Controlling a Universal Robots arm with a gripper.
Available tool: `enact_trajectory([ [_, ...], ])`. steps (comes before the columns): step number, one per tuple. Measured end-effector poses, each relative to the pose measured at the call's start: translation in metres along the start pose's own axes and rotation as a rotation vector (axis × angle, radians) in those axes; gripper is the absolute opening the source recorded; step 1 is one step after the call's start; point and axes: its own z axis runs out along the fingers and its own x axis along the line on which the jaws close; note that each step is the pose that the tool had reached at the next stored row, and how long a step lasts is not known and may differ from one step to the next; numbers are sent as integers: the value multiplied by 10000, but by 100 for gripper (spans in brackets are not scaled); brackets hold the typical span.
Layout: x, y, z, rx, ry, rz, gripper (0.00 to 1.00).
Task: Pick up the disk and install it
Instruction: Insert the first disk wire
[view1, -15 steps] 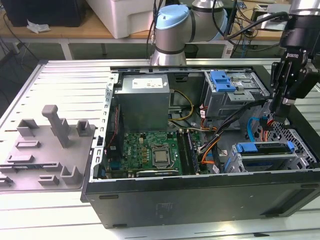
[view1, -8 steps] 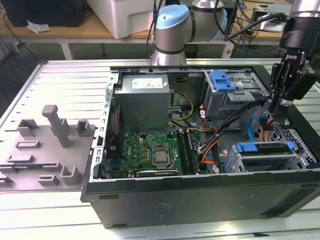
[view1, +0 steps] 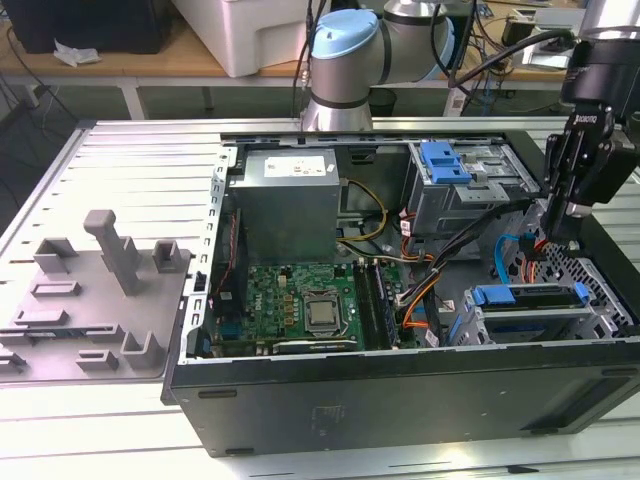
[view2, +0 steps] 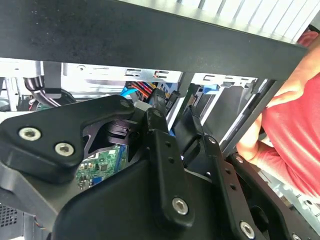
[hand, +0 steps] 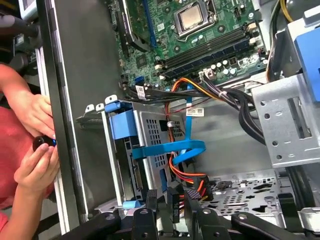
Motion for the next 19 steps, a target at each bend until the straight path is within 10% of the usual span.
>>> enact_trajectory([
  [19, -100, -3, -5, -36, 85, 70, 35],
])
